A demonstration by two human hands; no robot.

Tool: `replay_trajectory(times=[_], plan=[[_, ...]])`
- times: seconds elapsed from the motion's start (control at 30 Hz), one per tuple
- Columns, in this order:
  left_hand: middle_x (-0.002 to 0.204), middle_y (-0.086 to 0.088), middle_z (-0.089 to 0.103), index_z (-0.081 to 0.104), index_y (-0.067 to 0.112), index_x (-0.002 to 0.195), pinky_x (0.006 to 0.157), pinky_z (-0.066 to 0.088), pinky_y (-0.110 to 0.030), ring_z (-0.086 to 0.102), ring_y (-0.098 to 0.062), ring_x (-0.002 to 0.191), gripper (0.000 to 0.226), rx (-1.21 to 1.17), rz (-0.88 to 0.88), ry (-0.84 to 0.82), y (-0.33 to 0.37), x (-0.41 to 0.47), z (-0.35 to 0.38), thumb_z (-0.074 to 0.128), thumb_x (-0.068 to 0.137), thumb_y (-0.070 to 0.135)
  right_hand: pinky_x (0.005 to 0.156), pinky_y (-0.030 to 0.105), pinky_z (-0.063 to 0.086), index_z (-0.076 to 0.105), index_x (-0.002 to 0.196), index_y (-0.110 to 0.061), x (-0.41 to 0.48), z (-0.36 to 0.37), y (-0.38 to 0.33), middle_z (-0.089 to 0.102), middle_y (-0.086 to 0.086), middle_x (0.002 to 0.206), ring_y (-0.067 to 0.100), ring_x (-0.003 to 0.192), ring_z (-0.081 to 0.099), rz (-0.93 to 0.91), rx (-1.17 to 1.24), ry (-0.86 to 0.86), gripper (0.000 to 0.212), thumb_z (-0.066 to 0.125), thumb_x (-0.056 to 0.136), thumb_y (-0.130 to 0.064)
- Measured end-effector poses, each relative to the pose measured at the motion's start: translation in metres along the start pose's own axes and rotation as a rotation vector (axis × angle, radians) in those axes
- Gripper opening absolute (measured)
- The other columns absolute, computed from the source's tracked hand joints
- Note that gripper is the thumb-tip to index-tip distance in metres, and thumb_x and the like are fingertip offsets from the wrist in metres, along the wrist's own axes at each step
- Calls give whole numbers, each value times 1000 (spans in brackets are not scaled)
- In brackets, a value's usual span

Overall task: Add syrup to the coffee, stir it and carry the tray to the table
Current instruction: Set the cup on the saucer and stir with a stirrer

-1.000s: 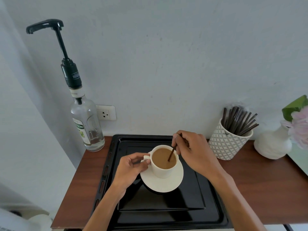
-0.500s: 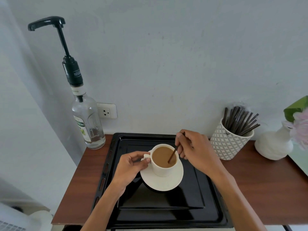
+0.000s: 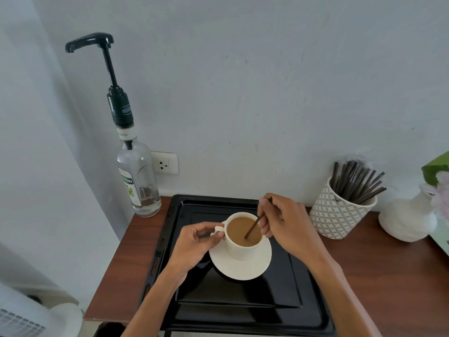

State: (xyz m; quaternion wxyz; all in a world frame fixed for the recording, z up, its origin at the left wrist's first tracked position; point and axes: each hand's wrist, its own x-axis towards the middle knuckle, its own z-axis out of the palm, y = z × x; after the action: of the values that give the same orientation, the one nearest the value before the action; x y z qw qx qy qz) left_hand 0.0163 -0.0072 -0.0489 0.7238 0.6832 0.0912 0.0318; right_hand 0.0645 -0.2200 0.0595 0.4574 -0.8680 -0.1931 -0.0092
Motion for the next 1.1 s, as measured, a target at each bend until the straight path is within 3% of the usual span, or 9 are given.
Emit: replay_trajectory(times=[0.07, 0.3, 0.4, 0.5, 0.77, 0.97, 1.1], plan=[[105, 1, 83, 83, 21, 106, 87, 60, -28, 77, -14, 102, 19, 8, -4, -4, 0, 0, 0, 78, 90, 13, 63, 32, 64, 64, 78, -16, 3, 8, -3, 72, 6, 66, 18, 59, 72, -23, 31, 11, 34, 50, 108, -21], [105, 2, 83, 83, 24, 103, 79, 60, -19, 77, -12, 101, 18, 20, 18, -12, 0, -1, -1, 77, 91, 12, 71, 47, 58, 61, 78, -14, 6, -8, 0, 66, 2, 62, 22, 61, 67, -43, -233, 125, 34, 48, 108, -24], [105, 2, 83, 83, 26, 102, 83, 60, -24, 77, -12, 102, 18, 20, 15, -11, -1, 0, -1, 78, 90, 14, 69, 51, 60, 61, 74, -17, -2, -5, -1, 69, 6, 61, 24, 57, 67, 3, -126, 75, 37, 48, 107, -27], [106, 2, 83, 83, 27, 103, 90, 60, -31, 77, -14, 103, 18, 22, 14, -13, -2, 1, -2, 78, 90, 15, 70, 45, 63, 64, 77, -17, -2, 9, -8, 72, 5, 64, 19, 58, 71, -2, 17, 41, 34, 50, 108, -24], [105, 2, 83, 83, 30, 100, 94, 61, -36, 77, -14, 103, 20, 38, 17, -26, -3, 1, -4, 78, 90, 13, 69, 48, 57, 61, 78, -14, 2, -4, -3, 65, -1, 60, 21, 59, 65, -10, -250, 187, 34, 48, 107, -24], [106, 2, 83, 83, 26, 103, 96, 60, -38, 76, -16, 104, 19, 31, 1, -22, -3, 0, -3, 78, 90, 14, 71, 50, 63, 64, 76, -17, -6, 12, -8, 72, 3, 64, 19, 59, 71, 57, 0, 107, 35, 50, 107, -25], [105, 2, 83, 83, 26, 103, 94, 60, -36, 76, -15, 104, 19, 32, 1, -21, -3, -1, -3, 77, 90, 13, 73, 49, 61, 64, 83, -18, -1, 11, -10, 72, -2, 67, 16, 67, 71, 35, -148, 184, 31, 48, 108, -25]])
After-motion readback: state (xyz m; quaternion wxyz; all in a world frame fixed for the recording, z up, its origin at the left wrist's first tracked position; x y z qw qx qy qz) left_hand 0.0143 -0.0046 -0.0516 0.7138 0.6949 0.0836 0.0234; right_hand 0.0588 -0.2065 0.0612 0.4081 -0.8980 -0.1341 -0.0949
